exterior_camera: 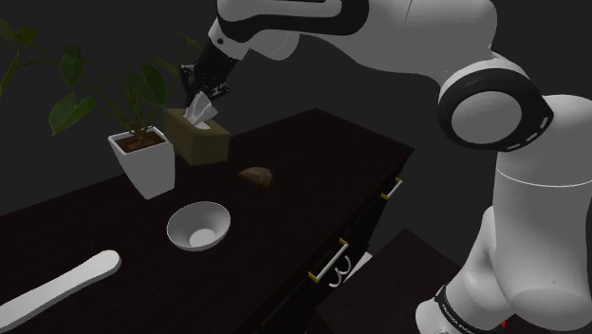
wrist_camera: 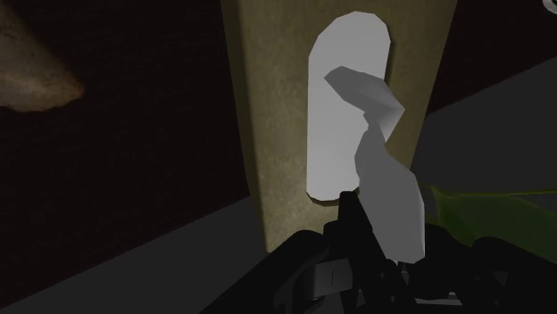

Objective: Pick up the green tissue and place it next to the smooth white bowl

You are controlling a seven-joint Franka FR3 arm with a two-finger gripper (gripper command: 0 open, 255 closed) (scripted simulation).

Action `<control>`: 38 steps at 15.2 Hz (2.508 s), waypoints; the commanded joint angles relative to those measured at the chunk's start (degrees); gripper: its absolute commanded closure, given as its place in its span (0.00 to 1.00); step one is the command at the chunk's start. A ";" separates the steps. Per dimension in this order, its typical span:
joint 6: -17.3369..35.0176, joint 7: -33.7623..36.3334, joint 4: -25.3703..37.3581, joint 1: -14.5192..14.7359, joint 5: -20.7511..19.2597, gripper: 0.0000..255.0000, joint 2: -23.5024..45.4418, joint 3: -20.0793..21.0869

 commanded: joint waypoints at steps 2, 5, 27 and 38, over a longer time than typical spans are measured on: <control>2.32 -0.72 -2.44 0.25 0.38 1.00 -0.10 0.19; 4.44 -1.66 -4.73 0.31 0.91 1.00 -0.15 0.39; 18.10 -9.26 -15.97 -0.28 6.16 1.00 3.15 2.74; 23.73 -13.03 -18.56 -1.66 8.75 1.00 6.45 5.14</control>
